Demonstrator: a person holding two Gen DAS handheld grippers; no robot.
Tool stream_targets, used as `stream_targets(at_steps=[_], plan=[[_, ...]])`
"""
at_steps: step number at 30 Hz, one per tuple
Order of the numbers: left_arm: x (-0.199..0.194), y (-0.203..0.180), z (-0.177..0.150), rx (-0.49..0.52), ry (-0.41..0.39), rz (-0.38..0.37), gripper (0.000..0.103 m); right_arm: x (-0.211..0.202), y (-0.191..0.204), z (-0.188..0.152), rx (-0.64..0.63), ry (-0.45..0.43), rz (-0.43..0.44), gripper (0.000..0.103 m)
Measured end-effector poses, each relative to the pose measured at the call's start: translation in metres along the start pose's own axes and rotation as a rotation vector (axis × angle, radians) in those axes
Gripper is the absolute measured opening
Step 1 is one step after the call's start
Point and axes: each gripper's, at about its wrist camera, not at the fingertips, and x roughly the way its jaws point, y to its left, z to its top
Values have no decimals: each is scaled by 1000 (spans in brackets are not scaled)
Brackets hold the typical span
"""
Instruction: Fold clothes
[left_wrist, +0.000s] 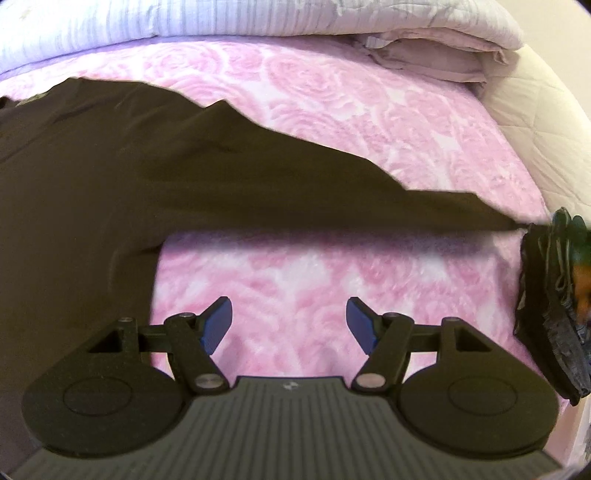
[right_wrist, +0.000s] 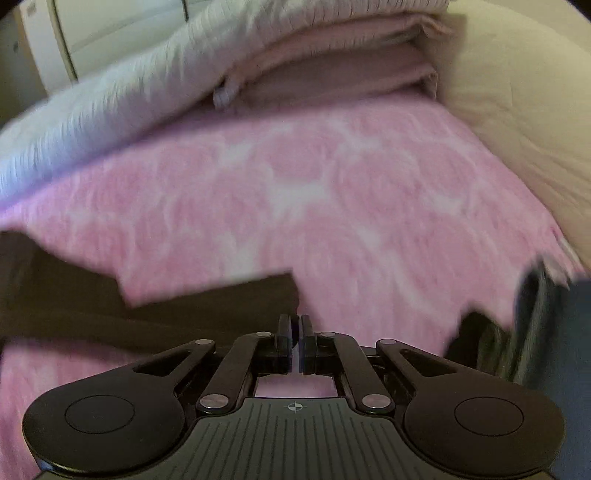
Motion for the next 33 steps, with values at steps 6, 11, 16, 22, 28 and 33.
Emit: stream_targets(at_steps=[6,11,16,22,28,33], plan=[[-5,-5,7,25,-16,-8,64,5,11,-48,-4,127,-37,1],[-7,0,3,24,-8,14,64,1,12,-53,-37,147,-93,1],[-11,4,-6,-2,-6,37,64,3,23,-40,-102,99,14,5],[-27,20,-19,-65,-21,93,64,37,41,-19,-193,46,191,20],[-70,73,-36,-159,-57,190,64,64,45,-5,-149,109,12,25],[-119,138,-61,-190,-120,275,66,15,76,-8,-114,49,-48,27]])
